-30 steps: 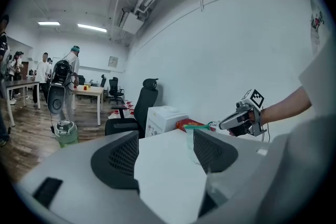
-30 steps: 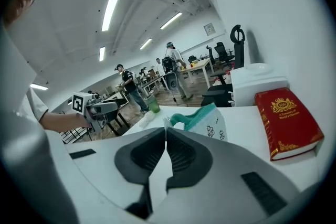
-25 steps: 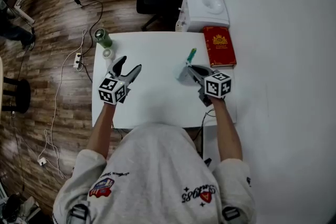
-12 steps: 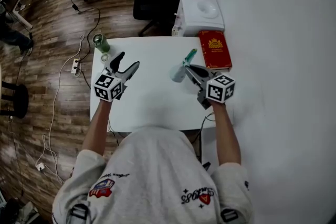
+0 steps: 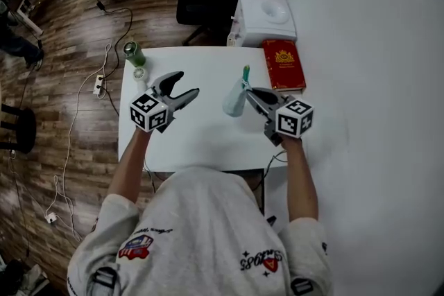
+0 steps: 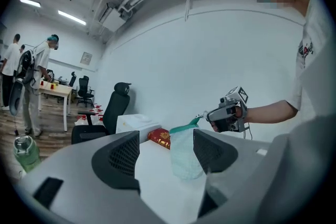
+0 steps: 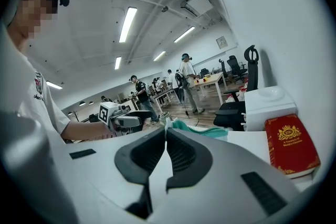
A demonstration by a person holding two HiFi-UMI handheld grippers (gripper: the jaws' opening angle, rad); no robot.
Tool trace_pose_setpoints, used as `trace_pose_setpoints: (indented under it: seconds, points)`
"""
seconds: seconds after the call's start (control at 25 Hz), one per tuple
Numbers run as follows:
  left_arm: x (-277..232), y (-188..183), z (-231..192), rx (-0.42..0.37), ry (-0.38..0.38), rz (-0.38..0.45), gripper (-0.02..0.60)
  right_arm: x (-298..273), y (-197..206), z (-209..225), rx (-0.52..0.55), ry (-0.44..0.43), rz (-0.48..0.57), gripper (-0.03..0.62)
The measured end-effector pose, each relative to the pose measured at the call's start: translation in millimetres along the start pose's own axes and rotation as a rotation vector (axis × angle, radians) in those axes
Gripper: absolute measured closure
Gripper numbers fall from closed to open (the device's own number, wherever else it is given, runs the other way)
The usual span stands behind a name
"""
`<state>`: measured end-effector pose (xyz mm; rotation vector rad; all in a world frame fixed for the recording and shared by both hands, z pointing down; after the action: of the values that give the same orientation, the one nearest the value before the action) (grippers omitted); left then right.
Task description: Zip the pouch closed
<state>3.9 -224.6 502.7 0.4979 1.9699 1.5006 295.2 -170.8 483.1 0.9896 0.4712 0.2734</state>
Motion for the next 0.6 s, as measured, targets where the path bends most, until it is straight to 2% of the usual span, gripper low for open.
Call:
trace_pose_setpoints:
  seconds: [0.32, 0.6]
  points:
    - [-12, -2, 23, 0.050, 0.192, -0.028, 0.271, -1, 4, -19, 0.017, -0.044, -0.029, 0.577]
    - [-26, -3, 48, 0.038, 0.325, -0.068, 0.273, 0, 6, -28, 0.033, -0.070, -0.043, 0.577]
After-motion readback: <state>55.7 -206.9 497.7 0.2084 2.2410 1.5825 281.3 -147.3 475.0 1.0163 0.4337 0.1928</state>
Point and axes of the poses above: the fingertips, and each gripper's own axes: x backward along the fingers, z to its right, y out of its underside, the point moved 8 cm from there along x, backward along the fingers, and after that the axes turned 12 degrees about -y, right-handed, at the moved point
